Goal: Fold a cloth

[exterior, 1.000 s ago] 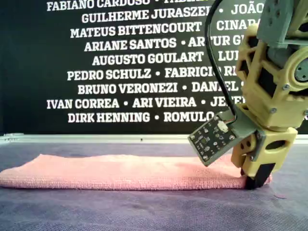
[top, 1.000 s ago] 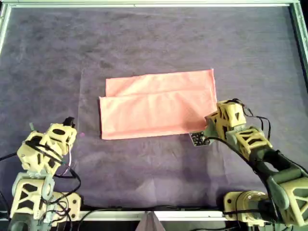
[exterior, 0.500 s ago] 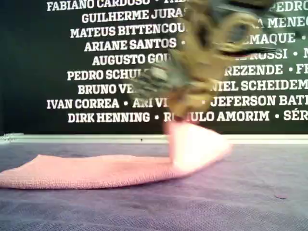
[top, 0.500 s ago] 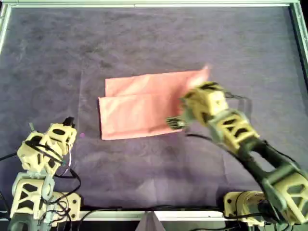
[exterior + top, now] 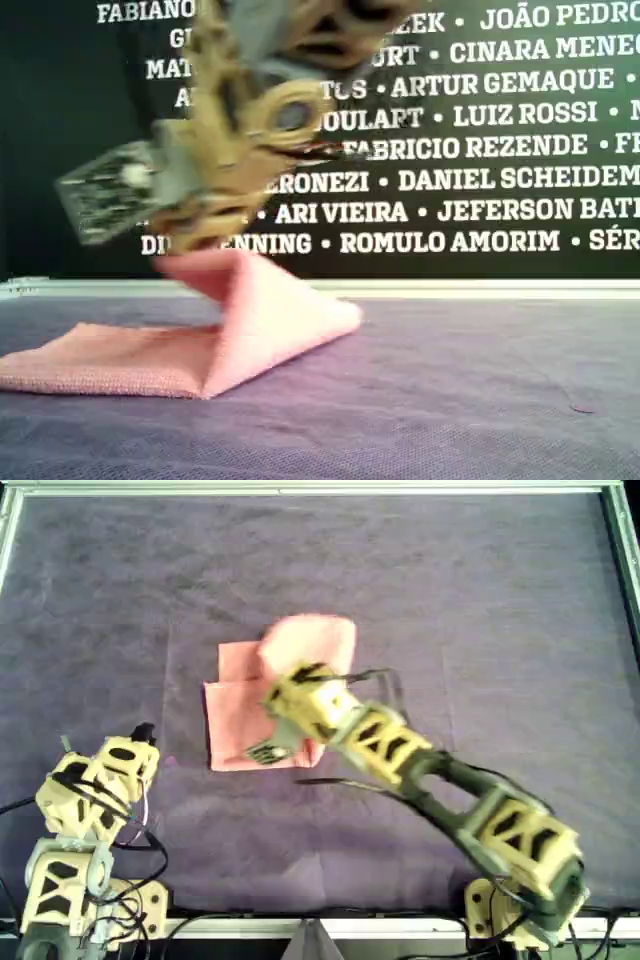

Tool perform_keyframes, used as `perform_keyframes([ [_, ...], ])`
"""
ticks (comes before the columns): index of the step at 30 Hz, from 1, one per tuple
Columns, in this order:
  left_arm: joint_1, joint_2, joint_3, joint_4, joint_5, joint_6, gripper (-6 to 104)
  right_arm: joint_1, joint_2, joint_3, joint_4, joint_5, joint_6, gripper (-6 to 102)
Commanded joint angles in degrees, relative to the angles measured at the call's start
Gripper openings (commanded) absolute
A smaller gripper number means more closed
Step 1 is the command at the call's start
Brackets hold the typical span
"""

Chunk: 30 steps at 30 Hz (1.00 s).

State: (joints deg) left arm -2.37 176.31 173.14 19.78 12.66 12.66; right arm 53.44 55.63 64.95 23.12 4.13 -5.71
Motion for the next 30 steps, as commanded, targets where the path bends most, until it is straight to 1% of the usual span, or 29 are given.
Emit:
perform_keyframes([
  [1, 1.4, 0.8, -1.1, -0.1, 0.0, 0.3, 59, 2.5, -2.4, -12.5, -2.5, -0.4, -0.09, 4],
  [2, 1.4, 0.8, -1.1, -0.1, 0.0, 0.3, 59, 3.3, -4.2, -14.5, -2.5, -0.9, 0.18, 4],
  [6, 1.4, 0.8, -1.1, -0.1, 0.0, 0.3, 59, 6.7, -11.0, -21.0, -2.5, -0.8, 0.26, 4],
  [9, 1.4, 0.8, -1.1, -0.1, 0.0, 0.3, 59, 8.8, -14.0, -24.2, -2.5, -0.9, -0.18, 4],
  [13, 1.4, 0.8, -1.1, -0.1, 0.0, 0.3, 59, 11.8, -15.2, -26.1, -2.5, -1.0, -0.18, 4],
  [15, 1.4, 0.8, -1.1, -0.1, 0.0, 0.3, 59, 12.4, -15.2, -25.8, -2.5, -1.0, -0.18, 5],
  [17, 1.4, 0.8, -1.1, -0.1, 0.0, 0.3, 59, 12.4, -15.3, -25.0, -2.5, -0.1, -0.18, 5],
  [18, 1.4, 0.8, -1.1, -0.1, 0.0, 0.3, 59, 12.0, -15.3, -24.9, -2.4, -0.1, 0.18, 6],
  [20, 1.4, 0.8, -1.1, -0.1, 0.0, 0.3, 59, 11.7, -15.3, -24.9, -1.4, -0.1, 0.53, 11],
  [21, 1.4, 0.8, -1.1, -0.1, 0.0, 0.3, 59, 11.6, -15.3, -24.9, -1.3, 0.0, 0.53, 16],
  [23, 1.4, 0.8, -1.1, -0.1, 0.0, 0.3, 59, 11.5, -15.0, -24.9, -1.2, 0.1, -0.09, 28],
  [25, 1.4, 0.8, -1.1, -0.1, 0.0, 0.3, 59, 11.5, -14.2, -24.9, -1.1, 0.1, -0.18, 37],
  [27, 1.4, 0.8, -1.1, -0.1, 0.0, 0.3, 59, 11.4, -14.1, -24.8, -0.6, 0.2, -0.18, 40],
  [30, 1.4, 0.8, -1.1, -0.1, 0.0, 0.3, 59, 11.3, -13.9, -24.8, 2.4, 0.2, -0.18, 39],
])
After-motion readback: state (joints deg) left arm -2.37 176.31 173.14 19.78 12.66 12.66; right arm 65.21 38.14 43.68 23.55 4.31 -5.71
